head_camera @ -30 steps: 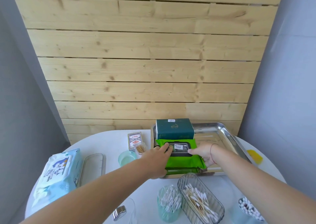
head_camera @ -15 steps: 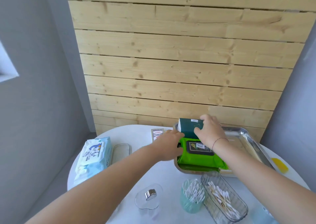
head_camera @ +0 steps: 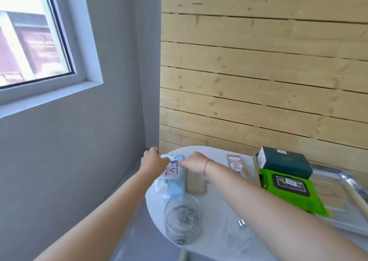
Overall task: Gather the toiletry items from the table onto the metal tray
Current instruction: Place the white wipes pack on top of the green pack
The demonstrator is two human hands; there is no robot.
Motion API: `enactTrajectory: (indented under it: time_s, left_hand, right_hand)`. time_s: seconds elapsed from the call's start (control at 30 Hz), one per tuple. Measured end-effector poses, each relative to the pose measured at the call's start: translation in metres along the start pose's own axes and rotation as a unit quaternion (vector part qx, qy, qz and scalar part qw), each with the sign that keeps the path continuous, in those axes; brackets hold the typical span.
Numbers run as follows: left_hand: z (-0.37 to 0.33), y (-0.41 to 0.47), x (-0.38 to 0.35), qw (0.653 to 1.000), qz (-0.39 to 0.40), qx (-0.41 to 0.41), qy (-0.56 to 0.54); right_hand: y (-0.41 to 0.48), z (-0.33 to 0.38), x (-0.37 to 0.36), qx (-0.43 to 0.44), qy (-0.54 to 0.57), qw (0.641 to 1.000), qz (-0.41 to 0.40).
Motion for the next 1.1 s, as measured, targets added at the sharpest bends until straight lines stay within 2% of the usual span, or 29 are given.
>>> enactTrajectory:
  time_s: [0.1, 0.2, 0.27, 0.33, 0.47, 0.53, 0.6, 0.7, 0.8, 0.93, 1.03, 1.1]
  left_hand:
    - [0.027, 0.014, 0.005, 0.986, 0.044, 0.126, -0.095]
    - [0.043, 0.023, -0.007, 0.969, 0.134, 0.153, -0.14]
    - [0.053, 0.038, -0.019, 0.964, 0.153, 0.167, -0.141]
    - [0.048, 0.034, -0.022, 0.966, 0.152, 0.171, -0.116]
    - [0.039, 0.03, -0.026, 0.988, 0.063, 0.131, 0.047]
    - [0.039, 0.03, -0.031, 0.992, 0.055, 0.102, 0.047]
    - [0.042, 0.034, -0.037, 0.99, 0.096, 0.084, -0.06]
    - [0.046, 0.036, -0.037, 0.962, 0.136, 0.089, -0.218]
    - [0.038, 0.033, -0.027, 0.945, 0.146, 0.074, -0.284]
    - [0.01, 0.02, -0.012, 0.905, 0.191, 0.045, -0.377]
    - [-0.023, 0.0, -0.01, 0.865, 0.26, 0.021, -0.428]
    - [-0.049, -0.021, -0.019, 0.833, 0.306, 0.022, -0.461]
  right_hand:
    - [0.014, -0.002, -0.023, -0.034, 0.073, 0.997, 0.009]
    - [0.029, -0.008, -0.041, -0.065, 0.118, 0.991, 0.016]
    - [0.037, -0.011, -0.049, -0.069, 0.127, 0.989, 0.003]
    - [0.041, -0.015, -0.053, -0.071, 0.139, 0.988, -0.003]
    - [0.047, -0.019, -0.059, -0.082, 0.196, 0.977, 0.002]
    - [0.047, -0.018, -0.06, -0.087, 0.232, 0.969, 0.006]
    - [0.047, -0.018, -0.061, -0.091, 0.264, 0.96, -0.003]
    - [0.046, -0.022, -0.067, -0.088, 0.309, 0.947, -0.023]
    - [0.04, -0.016, -0.062, -0.06, 0.332, 0.94, -0.044]
    - [0.027, 0.001, -0.024, 0.023, 0.336, 0.94, -0.056]
    - [0.008, 0.003, 0.027, 0.062, 0.327, 0.941, -0.061]
    - [-0.009, -0.007, 0.064, 0.058, 0.327, 0.94, -0.081]
Point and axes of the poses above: each hand's wrist, its own y-axis towards the middle knuckle, its own x-axis out of the back of the hand, z = x × y, the point moved 1 cm from there along y, towards the middle knuckle, and after that the axes turned 11 degrees about x, right-handed, at the moved point
